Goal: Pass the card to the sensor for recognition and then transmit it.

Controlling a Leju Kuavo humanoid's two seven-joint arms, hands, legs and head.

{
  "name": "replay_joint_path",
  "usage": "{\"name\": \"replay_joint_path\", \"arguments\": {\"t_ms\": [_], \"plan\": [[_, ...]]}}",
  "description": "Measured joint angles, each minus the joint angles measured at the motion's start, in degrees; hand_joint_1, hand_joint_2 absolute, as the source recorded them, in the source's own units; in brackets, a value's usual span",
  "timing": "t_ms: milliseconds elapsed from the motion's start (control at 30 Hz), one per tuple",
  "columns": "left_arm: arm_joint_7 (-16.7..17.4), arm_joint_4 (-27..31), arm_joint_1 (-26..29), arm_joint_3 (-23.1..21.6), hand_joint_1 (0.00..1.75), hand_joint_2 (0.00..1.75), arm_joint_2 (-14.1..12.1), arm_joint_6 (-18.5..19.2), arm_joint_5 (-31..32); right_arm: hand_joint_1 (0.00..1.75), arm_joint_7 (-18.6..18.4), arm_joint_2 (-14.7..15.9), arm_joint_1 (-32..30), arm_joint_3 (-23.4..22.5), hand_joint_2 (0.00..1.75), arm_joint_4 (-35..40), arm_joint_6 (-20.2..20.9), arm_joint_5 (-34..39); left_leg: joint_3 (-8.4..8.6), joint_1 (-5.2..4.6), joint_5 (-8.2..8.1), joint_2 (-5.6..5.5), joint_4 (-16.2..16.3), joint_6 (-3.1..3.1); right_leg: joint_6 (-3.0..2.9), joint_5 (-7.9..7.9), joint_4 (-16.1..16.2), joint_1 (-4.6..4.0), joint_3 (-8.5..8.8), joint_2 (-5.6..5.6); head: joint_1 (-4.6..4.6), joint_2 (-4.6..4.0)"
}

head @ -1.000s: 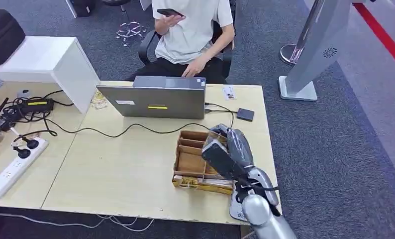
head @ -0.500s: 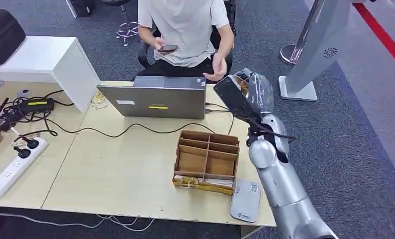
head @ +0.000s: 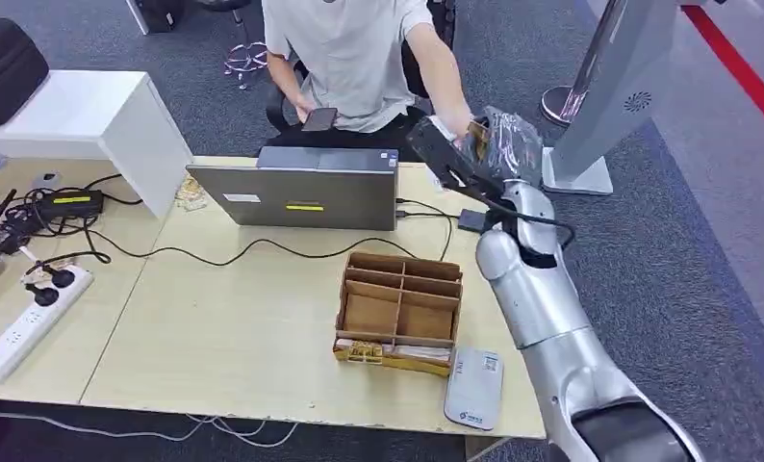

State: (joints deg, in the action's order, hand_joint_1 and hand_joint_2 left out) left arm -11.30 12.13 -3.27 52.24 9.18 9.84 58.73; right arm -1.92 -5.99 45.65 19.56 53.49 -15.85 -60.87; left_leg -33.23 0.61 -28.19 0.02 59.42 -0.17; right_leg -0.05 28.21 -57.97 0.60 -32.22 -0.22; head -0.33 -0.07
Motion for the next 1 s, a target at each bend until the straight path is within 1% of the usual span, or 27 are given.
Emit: {"name": "replay_joint_path", "arguments": {"t_ms": [67, 100, 267, 300, 767, 833, 900, 1000], "plan": [[0.1, 0.0, 0.0, 0.0, 0.00, 1.75, 0.0, 0.0, 0.0, 1.75, 0.0, -0.5, 0.8, 0.3, 1.75, -1.9, 0.0, -1.1, 0.00, 0.00, 0.01, 0.00, 0.0, -0.02, 0.00, 0.00, 0.0, 0.00, 0.00, 0.00, 0.00, 0.00], [0.2, 0.0, 0.0, 0.0, 0.00, 1.75, 0.0, 0.0, 0.0, 0.00, 0.0, -0.9, 1.1, 0.4, 1.75, -3.1, -0.1, -1.7, 0.00, 0.00, 0.02, -0.01, 0.0, -0.02, 0.00, 0.00, 0.0, 0.00, 0.00, 0.00, -0.02, 0.00], [0.9, 0.0, 0.0, -0.1, 0.00, 1.75, 0.0, 0.6, 1.0, 0.00, -0.5, -1.8, 1.7, 1.5, 1.75, -6.3, -0.1, -4.3, 0.00, 0.00, 0.02, -0.02, 0.0, -0.03, -0.01, 0.00, 0.0, 0.00, -0.01, -0.01, -0.02, 0.00], [0.9, 0.0, 0.0, -0.1, 0.00, 1.75, 0.0, 0.4, 1.0, 0.00, -0.5, -1.9, 1.8, 1.5, 1.75, -6.7, -0.1, -4.5, 0.42, 0.00, 0.02, -0.04, 0.0, -0.02, -0.01, 0.00, 0.0, 0.00, -0.02, -0.02, 0.00, 0.00], [1.5, 0.0, 0.0, -0.1, 0.00, 1.75, 0.0, -0.5, 0.5, 0.00, -0.2, -1.0, 1.2, 0.7, 1.75, -9.5, -1.3, -5.1, 0.36, 0.00, 0.02, -0.02, 0.0, -0.03, 0.04, -0.05, 0.0, 0.00, -0.06, 0.00, -0.02, 0.00], [1.5, 0.0, 0.0, -0.1, 0.00, 1.75, 0.0, -0.7, 0.0, 0.00, 1.4, -0.9, 0.8, 0.3, 1.75, -9.4, -2.4, -4.4, 0.37, 0.00, 0.02, -0.02, 0.0, -0.03, 0.04, -0.05, 0.0, 0.00, -0.07, 0.00, -0.02, 0.00], [1.5, 0.0, 0.0, 0.0, 0.00, 1.75, 0.0, -0.9, -0.6, 0.00, 4.6, -0.5, -0.8, -0.2, 1.75, -7.9, -4.2, -3.2, 0.37, 0.01, 0.02, -0.03, 0.0, -0.03, 0.04, -0.05, 0.0, 0.00, -0.07, -0.02, -0.02, 0.00], [2.2, 0.0, 0.1, 0.5, 0.00, 1.75, 0.0, -1.5, -1.4, 0.00, 8.5, 0.9, -5.9, -0.9, 1.75, -2.0, -4.8, -1.9, 0.34, 0.01, 0.02, -0.07, 0.0, -0.03, 0.05, -0.04, 0.0, 0.00, -0.07, -0.06, 0.00, 0.00]]}}
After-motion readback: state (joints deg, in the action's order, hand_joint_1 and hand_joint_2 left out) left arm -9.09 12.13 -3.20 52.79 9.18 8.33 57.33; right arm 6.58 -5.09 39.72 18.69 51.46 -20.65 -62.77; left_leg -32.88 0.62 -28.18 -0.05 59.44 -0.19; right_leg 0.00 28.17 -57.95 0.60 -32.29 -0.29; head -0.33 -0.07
